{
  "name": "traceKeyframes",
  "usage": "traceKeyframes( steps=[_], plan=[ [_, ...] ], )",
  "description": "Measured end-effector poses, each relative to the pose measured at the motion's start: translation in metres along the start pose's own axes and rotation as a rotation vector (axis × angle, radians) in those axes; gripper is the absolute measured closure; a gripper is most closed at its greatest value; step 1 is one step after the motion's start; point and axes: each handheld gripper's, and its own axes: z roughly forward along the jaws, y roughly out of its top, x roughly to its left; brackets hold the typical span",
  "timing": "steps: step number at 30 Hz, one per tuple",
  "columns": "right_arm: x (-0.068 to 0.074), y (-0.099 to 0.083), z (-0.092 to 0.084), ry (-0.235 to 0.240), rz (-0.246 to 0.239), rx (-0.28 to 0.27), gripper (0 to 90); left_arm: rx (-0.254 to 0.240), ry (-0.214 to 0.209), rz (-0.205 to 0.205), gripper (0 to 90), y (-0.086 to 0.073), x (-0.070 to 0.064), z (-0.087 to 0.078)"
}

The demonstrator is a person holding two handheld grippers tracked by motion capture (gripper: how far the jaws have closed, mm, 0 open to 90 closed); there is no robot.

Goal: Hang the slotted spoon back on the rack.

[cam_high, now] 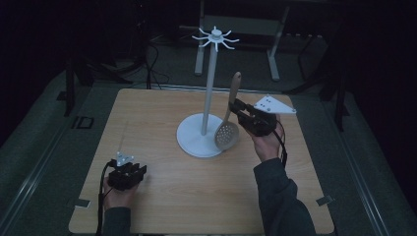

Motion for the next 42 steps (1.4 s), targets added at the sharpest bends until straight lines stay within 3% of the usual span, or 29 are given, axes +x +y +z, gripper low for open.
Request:
traceKeyframes(
  steps=[42],
  plan=[
    [-0.012, 0.053, 0.019, -0.016, 0.014, -0.008, 74.5, -0.003, -0.004, -0.005, 66.1, 0.001, 0.0, 0.0]
  ],
)
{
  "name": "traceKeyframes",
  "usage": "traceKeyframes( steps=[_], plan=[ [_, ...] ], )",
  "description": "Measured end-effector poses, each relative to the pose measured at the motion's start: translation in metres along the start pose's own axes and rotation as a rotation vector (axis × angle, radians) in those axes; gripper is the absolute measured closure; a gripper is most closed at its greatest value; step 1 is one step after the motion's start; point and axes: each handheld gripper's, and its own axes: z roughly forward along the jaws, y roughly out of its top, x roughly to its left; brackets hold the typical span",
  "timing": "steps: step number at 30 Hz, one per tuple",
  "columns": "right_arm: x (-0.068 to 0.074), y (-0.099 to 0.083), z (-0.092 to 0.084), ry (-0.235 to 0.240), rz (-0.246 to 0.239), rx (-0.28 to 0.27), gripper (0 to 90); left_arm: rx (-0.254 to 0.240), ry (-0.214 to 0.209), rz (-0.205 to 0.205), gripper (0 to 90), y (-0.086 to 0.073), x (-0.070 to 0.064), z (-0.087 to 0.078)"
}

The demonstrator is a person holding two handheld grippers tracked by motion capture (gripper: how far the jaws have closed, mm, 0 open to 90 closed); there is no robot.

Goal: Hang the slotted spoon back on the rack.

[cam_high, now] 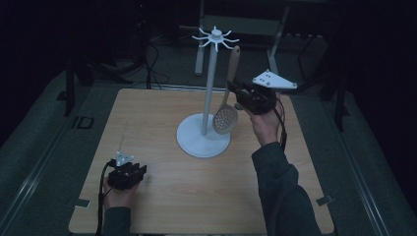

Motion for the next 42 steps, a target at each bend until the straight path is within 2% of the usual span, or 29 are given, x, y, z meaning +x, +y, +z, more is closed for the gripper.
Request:
traceKeyframes(
  steps=[6, 33, 40, 41, 42],
  plan=[
    [0.0, 0.0, 0.006, 0.004, 0.01, 0.024, 74.5, -0.002, 0.0, -0.002, 66.2, 0.0, 0.0, 0.0],
    [0.0, 0.006, 0.023, 0.03, 0.033, 0.066, 74.4, -0.005, -0.004, -0.009, 66.1, 0.0, 0.001, 0.0],
    [0.0, 0.003, 0.022, 0.031, 0.038, 0.054, 73.3, -0.005, -0.004, -0.008, 66.0, 0.0, 0.001, 0.0],
    [-0.001, 0.003, 0.02, 0.031, 0.049, 0.047, 67.5, -0.005, -0.004, -0.007, 66.0, 0.0, 0.001, 0.0],
    [-0.002, 0.003, 0.019, 0.035, 0.052, 0.043, 65.9, -0.004, -0.005, -0.006, 66.0, 0.0, 0.001, 0.0]
  ],
)
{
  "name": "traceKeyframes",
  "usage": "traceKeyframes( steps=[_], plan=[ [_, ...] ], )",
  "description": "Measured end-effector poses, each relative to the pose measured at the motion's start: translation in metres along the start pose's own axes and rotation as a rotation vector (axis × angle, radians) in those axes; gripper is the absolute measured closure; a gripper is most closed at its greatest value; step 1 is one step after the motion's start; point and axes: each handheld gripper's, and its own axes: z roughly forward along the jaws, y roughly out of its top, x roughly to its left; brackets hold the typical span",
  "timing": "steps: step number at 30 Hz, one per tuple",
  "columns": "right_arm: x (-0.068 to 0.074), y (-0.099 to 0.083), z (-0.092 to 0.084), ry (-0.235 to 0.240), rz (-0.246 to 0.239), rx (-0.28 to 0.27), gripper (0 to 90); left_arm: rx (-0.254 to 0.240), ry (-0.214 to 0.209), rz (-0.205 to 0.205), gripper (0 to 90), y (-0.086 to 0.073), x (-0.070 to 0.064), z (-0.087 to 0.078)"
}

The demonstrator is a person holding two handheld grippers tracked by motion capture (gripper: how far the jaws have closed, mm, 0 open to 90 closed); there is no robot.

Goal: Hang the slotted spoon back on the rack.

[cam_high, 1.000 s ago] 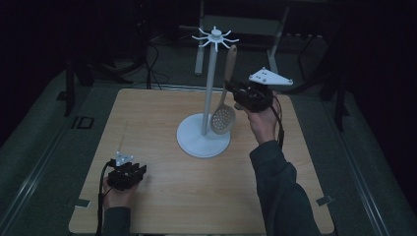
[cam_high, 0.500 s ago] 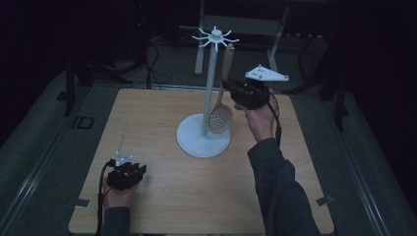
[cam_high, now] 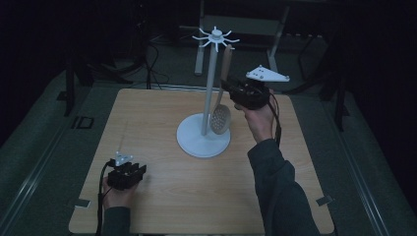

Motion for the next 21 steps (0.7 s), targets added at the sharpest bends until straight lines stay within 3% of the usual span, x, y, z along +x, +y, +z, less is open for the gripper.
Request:
traceKeyframes(
  steps=[11, 21],
  plan=[
    [-0.002, -0.004, -0.013, -0.008, -0.013, -0.008, 55.8, 0.004, 0.003, 0.003, 65.8, 0.0, -0.001, 0.001],
    [-0.008, -0.011, -0.017, -0.017, -0.013, 0.004, 52.4, 0.004, 0.003, 0.004, 65.7, 0.0, -0.002, 0.002]
  ],
)
